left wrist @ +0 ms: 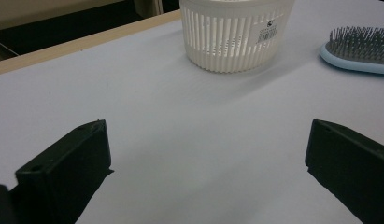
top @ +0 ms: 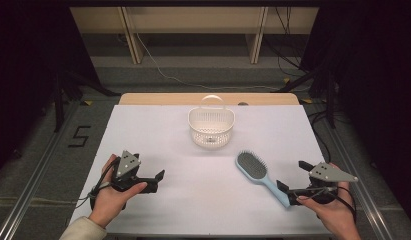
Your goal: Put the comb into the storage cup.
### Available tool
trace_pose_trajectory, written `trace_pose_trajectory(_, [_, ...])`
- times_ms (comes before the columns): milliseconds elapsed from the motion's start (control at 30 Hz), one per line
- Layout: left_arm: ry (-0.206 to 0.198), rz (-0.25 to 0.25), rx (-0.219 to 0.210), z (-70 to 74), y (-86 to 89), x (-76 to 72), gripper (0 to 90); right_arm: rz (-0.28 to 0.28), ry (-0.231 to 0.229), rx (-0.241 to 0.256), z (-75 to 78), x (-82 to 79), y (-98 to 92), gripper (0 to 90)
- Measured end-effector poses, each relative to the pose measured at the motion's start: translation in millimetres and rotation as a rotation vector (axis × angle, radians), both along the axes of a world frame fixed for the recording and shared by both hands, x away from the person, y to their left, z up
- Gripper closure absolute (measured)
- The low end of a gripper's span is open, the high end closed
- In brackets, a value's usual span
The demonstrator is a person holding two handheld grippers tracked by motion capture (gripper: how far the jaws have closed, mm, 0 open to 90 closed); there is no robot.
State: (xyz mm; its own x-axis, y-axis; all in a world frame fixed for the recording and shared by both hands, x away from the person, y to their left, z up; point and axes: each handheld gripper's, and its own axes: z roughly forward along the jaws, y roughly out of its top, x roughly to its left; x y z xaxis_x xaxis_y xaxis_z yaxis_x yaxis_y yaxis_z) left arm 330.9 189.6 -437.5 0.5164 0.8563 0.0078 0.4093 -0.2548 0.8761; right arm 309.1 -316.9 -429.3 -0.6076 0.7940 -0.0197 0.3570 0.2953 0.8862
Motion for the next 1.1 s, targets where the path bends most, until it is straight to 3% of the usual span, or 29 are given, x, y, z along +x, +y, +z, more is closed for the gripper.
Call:
trace_pose_trajectory(333, [-0.005,-0.002,-0.005,0.4,-0.4,-0.8,0.0,-0.001,0.067,-0.027,-0.3,13.8,9.9,5.2])
trace_pose_trajectory(467, [-0.002,-0.004,-0.003,0.1,-0.8,-0.5,0.0,0.02,0.132,-0.105,-4.2,21.7,21.5,7.7])
trace_pose_trajectory(633, [-0.001,-0.003,-0.005,0.2,-0.8,-0.8,0.0,0.024,0.21,-0.244,-8.2,34.6,38.6,15.5])
trace_pose_trajectory(767, [0.003,-0.004,-0.003,0.1,-0.1,-0.9,0.0,0.045,0.293,-0.312,-8.2,41.0,48.4,17.4])
trace_pose_trajectory(967, [0.005,-0.004,-0.005,-0.2,-0.7,-1.0,0.0,0.028,0.405,-0.403,-6.3,48.7,56.2,22.7])
trace_pose_trajectory(1100, [0.007,-0.004,-0.006,-0.3,-0.9,-1.0,0.0,0.019,0.514,-0.446,-4.8,55.7,60.5,23.6])
